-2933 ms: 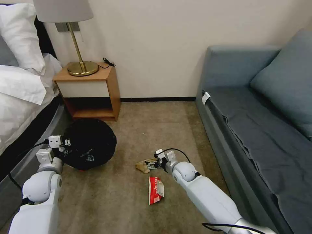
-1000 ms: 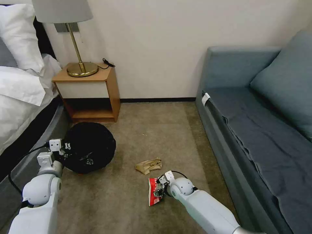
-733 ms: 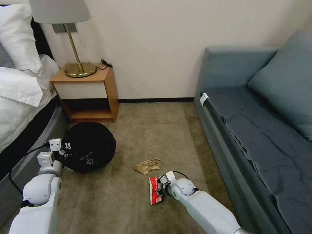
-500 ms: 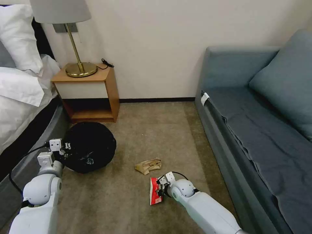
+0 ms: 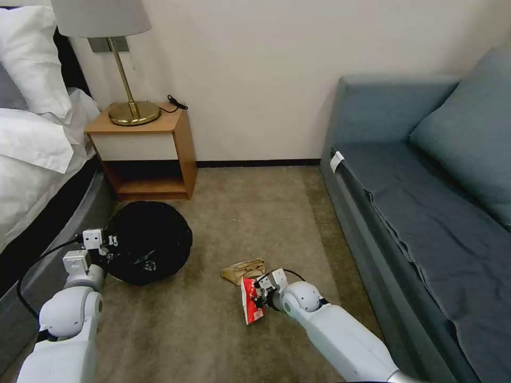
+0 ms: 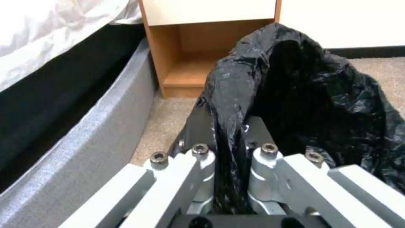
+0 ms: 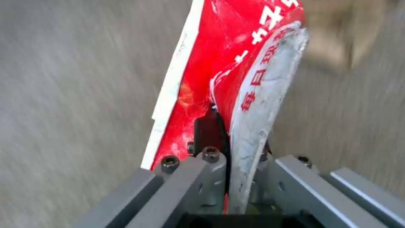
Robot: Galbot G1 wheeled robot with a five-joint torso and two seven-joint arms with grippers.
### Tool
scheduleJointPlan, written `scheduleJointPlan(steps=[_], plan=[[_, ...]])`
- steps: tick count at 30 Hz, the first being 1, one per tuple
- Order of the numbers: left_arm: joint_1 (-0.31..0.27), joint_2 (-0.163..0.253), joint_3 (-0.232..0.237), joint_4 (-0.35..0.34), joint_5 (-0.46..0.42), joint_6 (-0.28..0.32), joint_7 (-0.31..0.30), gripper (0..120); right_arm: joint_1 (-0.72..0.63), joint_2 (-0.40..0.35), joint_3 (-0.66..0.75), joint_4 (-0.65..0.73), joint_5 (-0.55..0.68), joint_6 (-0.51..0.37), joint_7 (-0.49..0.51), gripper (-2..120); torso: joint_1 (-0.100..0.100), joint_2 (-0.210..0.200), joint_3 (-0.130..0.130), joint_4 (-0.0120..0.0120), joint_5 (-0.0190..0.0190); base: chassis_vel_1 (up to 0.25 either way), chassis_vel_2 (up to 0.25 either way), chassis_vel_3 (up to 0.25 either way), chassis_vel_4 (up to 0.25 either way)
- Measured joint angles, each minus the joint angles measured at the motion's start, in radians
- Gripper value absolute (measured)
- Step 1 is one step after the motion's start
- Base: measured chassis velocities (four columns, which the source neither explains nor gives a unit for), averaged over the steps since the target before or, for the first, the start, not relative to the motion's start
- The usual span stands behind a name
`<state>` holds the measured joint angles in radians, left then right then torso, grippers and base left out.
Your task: Pick up the trash bin, then pick up the garbage on the floor and place it into the trash bin.
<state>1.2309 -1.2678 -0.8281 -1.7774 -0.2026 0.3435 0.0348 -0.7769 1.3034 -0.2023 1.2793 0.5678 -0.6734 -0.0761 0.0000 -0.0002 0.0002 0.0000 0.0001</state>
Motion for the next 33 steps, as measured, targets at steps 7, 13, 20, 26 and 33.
scheduleJointPlan(steps=[7,13,20,26,33], plan=[[0.002,-0.004,0.004,-0.005,0.001,0.0,0.0,5,0.091,0.022,0.017,0.073,0.104,0.024,-0.02,0,0.0,0.0,0.0,0.0,-0.0002,0.0,0.0,0.0,0.0],[0.001,-0.004,0.012,-0.02,-0.006,0.001,0.01,5,0.207,0.082,0.002,0.084,0.23,0.04,-0.016,0,0.0,0.0,0.0,0.0001,-0.0002,0.0,0.0,0.0,0.0],[-0.007,-0.018,0.026,-0.026,-0.014,0.0,0.024,5,0.307,0.153,-0.067,0.041,0.291,0.054,-0.015,0,0.0,0.0,0.0,0.0,-0.0004,0.0,0.0,0.0,0.0],[-0.006,-0.021,0.043,-0.024,-0.017,-0.017,0.032,5,0.407,0.212,-0.15,-0.057,0.315,0.07,-0.038,0,0.0,0.0,0.0,0.0001,-0.0004,0.0,0.0,0.0,0.0],[-0.004,-0.019,0.048,-0.006,-0.019,-0.032,0.038,5,0.448,0.283,-0.182,-0.152,0.266,0.083,-0.067,10,0.0,0.0,0.0,0.0002,-0.0003,0.0,0.0,0.0,0.0]])
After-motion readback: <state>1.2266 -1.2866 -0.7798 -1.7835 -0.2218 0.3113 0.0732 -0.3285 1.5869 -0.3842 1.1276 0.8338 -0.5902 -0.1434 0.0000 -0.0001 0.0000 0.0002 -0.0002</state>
